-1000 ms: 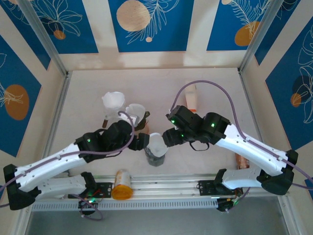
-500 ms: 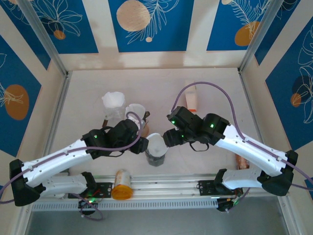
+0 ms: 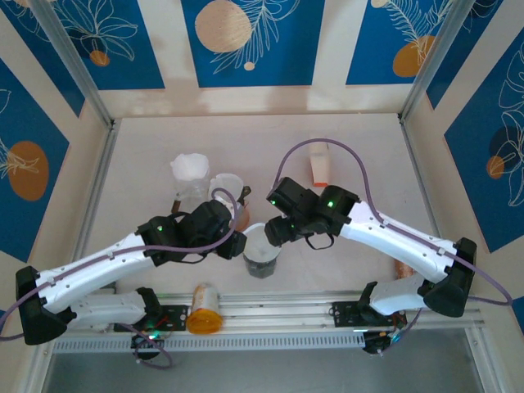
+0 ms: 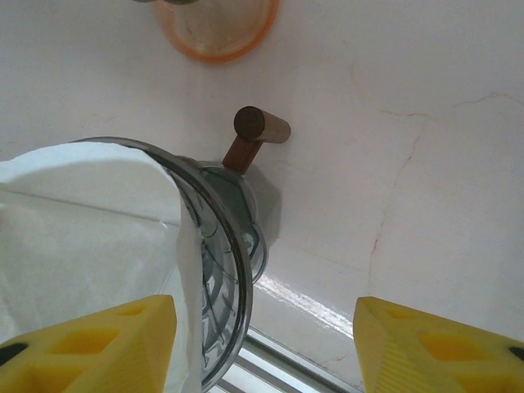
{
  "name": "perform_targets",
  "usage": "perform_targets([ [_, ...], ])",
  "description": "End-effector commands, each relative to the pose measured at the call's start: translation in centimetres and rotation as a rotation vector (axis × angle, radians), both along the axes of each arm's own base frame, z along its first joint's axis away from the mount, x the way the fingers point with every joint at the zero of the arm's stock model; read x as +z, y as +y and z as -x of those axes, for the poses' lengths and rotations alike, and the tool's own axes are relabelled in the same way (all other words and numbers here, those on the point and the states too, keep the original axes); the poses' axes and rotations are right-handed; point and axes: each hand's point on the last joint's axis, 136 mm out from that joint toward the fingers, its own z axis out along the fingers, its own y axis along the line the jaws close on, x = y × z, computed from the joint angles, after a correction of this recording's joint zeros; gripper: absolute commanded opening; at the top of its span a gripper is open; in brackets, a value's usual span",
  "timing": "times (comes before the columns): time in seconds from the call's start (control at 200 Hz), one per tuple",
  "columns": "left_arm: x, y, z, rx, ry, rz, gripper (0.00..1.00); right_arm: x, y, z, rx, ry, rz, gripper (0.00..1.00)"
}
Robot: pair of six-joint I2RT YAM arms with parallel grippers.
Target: Place the coffee filter in the dripper
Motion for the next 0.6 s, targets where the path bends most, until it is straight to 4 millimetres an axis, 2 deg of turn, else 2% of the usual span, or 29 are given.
perform_targets([
  [0.0, -0.4, 0.2, 0.2, -0.005, 0.015, 0.001, 0.37, -0.5, 0.0, 0.0, 0.002, 0.020, -0.006, 0.58],
  [0.2, -0.7, 0.3, 0.0, 0.000, 0.018, -0.005, 0.35, -1.4, -1.0, -0.4, -0.037, 0.022, 0.037, 0.47],
  [0.35, -0.9, 0.4, 0.0, 0.007, 0.024, 0.000, 0.35, -1.9, -1.4, -0.6, -0.053, 0.026, 0.060, 0.45],
  [0.455, -1.0, 0.4, -0.1, 0.009, 0.025, 0.002, 0.35, -1.5, -1.3, -0.7, -0.054, 0.012, 0.053, 0.45],
  [0.485, -1.0, 0.3, 0.0, 0.009, 0.027, 0.003, 0.35, -1.1, -1.2, -0.7, -0.050, -0.001, 0.045, 0.46],
  [0.595, -1.0, 0.3, -0.1, 0.010, 0.026, 0.005, 0.35, 0.7, -0.3, -0.6, -0.013, -0.074, -0.019, 0.63],
])
